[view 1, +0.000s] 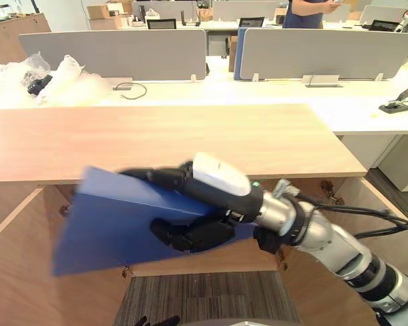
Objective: Walk over to the cabinet, pick up the folder, carry it to the office cabinet, place the folder inside the office cabinet, then close the office cabinet door
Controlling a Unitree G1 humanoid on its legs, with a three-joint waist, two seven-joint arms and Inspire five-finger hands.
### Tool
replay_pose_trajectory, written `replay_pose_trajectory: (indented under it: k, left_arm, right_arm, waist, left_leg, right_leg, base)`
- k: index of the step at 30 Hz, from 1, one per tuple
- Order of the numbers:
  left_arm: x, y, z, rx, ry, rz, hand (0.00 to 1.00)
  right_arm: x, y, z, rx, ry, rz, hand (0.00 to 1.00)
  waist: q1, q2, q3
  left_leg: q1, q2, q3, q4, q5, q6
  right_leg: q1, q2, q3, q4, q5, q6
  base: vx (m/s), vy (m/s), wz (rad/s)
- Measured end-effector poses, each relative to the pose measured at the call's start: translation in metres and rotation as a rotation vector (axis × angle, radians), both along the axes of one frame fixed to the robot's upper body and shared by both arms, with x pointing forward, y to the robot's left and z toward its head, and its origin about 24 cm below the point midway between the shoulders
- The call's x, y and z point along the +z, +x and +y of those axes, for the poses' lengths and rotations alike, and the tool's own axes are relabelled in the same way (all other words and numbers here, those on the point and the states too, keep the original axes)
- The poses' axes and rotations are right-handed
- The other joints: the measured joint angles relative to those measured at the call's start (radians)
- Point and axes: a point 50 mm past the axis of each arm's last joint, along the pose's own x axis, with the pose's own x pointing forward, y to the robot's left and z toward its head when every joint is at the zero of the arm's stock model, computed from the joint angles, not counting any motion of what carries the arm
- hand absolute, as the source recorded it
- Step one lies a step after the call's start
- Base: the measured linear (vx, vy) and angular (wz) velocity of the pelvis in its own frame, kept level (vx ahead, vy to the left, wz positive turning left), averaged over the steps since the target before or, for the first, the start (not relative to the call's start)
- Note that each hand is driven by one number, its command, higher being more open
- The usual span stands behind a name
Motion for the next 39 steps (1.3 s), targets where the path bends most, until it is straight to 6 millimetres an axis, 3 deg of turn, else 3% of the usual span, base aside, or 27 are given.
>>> replay_pose_trajectory:
  k: [1, 2, 3, 6, 9, 14, 18, 20, 22, 25, 27, 32, 39]
  left_arm:
    - [0.000, 0.002, 0.000, -0.029, 0.003, -0.001, 1.00]
    - [0.000, 0.005, 0.000, -0.038, 0.003, -0.006, 1.00]
    - [0.001, 0.009, 0.000, -0.063, 0.005, -0.012, 1.00]
    - [0.000, 0.010, -0.002, -0.076, 0.001, -0.012, 1.00]
    - [0.000, 0.006, -0.006, -0.094, -0.007, 0.000, 1.00]
    - [0.000, 0.009, -0.009, -0.132, -0.013, -0.010, 1.00]
    - [0.002, 0.016, -0.014, -0.164, -0.017, -0.038, 1.00]
    - [0.002, 0.018, -0.015, -0.172, -0.014, -0.048, 1.00]
    - [0.002, 0.018, -0.017, -0.168, -0.012, -0.049, 1.00]
    - [0.003, 0.019, -0.018, -0.154, 0.006, -0.053, 1.00]
    - [0.003, 0.018, -0.018, -0.137, 0.025, -0.048, 1.00]
    - [0.003, 0.016, -0.015, -0.083, 0.058, -0.030, 1.00]
    - [0.004, 0.012, -0.018, -0.019, 0.088, -0.029, 1.00]
  right_arm:
    - [-0.031, 0.009, -0.004, -0.054, -0.144, 0.056, 0.00]
    - [-0.045, 0.012, -0.008, -0.080, -0.212, 0.084, 0.00]
    - [-0.072, 0.015, -0.019, -0.134, -0.327, 0.154, 0.00]
    - [-0.110, 0.016, -0.041, -0.224, -0.468, 0.311, 0.00]
    - [-0.124, 0.014, -0.051, -0.270, -0.489, 0.384, 0.00]
    - [-0.145, 0.026, -0.058, -0.420, -0.370, 0.556, 0.00]
    - [-0.174, 0.040, -0.082, -0.686, -0.290, 0.726, 0.00]
    - [-0.183, 0.044, -0.101, -0.866, -0.133, 0.862, 0.00]
    - [-0.190, 0.046, -0.116, -1.048, 0.170, 1.030, 0.00]
    - [-0.188, 0.049, -0.137, -1.285, 0.820, 1.194, 0.00]
    - [-0.186, 0.049, -0.148, -1.366, 1.109, 1.208, 0.00]
    - [-0.183, 0.048, -0.160, -1.444, 1.311, 1.190, 0.00]
    - [-0.187, 0.040, -0.173, -1.509, 1.780, 1.198, 0.00]
  waist:
    - [0.004, 0.000, 0.004]
    - [0.007, -0.001, 0.010]
    - [0.018, 0.000, 0.020]
    - [0.029, 0.015, 0.042]
    - [0.020, 0.033, 0.053]
    - [0.020, 0.045, 0.059]
    - [0.040, 0.060, 0.070]
    - [0.047, 0.068, 0.075]
    - [0.046, 0.077, 0.083]
    - [0.044, 0.084, 0.088]
    - [0.044, 0.084, 0.089]
    - [0.038, 0.082, 0.089]
    - [0.039, 0.094, 0.102]
  left_leg:
    - [-0.001, -0.001, -0.004, 0.000, 0.000, 0.000]
    - [-0.001, -0.001, -0.008, 0.000, 0.000, 0.000]
    - [-0.003, -0.004, -0.018, 0.001, 0.001, 0.001]
    - [-0.005, -0.009, -0.026, -0.001, 0.002, 0.002]
    - [-0.005, -0.012, -0.029, -0.002, 0.002, 0.001]
    - [-0.003, -0.015, -0.039, -0.002, 0.009, -0.008]
    - [-0.005, -0.023, -0.048, -0.003, 0.020, -0.006]
    - [-0.006, -0.026, -0.053, -0.003, 0.021, -0.005]
    - [-0.007, -0.030, -0.061, -0.004, 0.022, -0.006]
    - [-0.026, -0.037, -0.067, -0.005, 0.023, -0.007]
    - [-0.027, -0.044, -0.067, -0.005, 0.024, -0.010]
    - [-0.027, -0.048, -0.067, -0.005, 0.027, -0.018]
    - [-0.026, -0.052, -0.079, -0.012, 0.035, -0.030]
  right_leg:
    - [0.000, -0.001, -0.004, 0.003, -0.002, 0.000]
    - [0.002, -0.002, -0.008, 0.004, -0.004, 0.001]
    - [0.004, -0.005, -0.018, 0.009, -0.008, 0.002]
    - [0.003, -0.012, -0.027, 0.022, -0.019, 0.006]
    - [0.002, -0.016, -0.031, 0.029, -0.029, 0.008]
    - [0.003, -0.020, -0.037, 0.044, -0.043, 0.008]
    - [0.000, -0.030, -0.052, 0.062, -0.054, 0.009]
    - [-0.002, -0.034, -0.059, 0.067, -0.060, 0.014]
    - [-0.004, -0.039, -0.062, 0.072, -0.062, 0.016]
    - [-0.028, -0.048, -0.061, 0.086, -0.058, 0.018]
    - [-0.028, -0.055, -0.061, 0.088, -0.057, 0.021]
    - [-0.027, -0.060, -0.061, 0.089, -0.056, 0.023]
    - [-0.027, -0.067, -0.073, 0.093, -0.053, 0.027]
  base:
    - [0.00, 0.010, 0.09]
    - [0.00, 0.010, 0.18]
    - [0.00, 0.010, 0.17]
    - [0.02, 0.020, 0.11]
    - [0.04, 0.023, 0.05]
    - [0.01, 0.008, 0.05]
    - [-0.03, 0.018, 0.12]
    - [-0.05, 0.023, 0.12]
    - [-0.03, 0.025, 0.05]
    - [-0.01, 0.041, 0.01]
    - [0.01, 0.024, 0.00]
    - [0.00, 0.007, 0.00]
    - [-0.04, 0.018, 0.05]
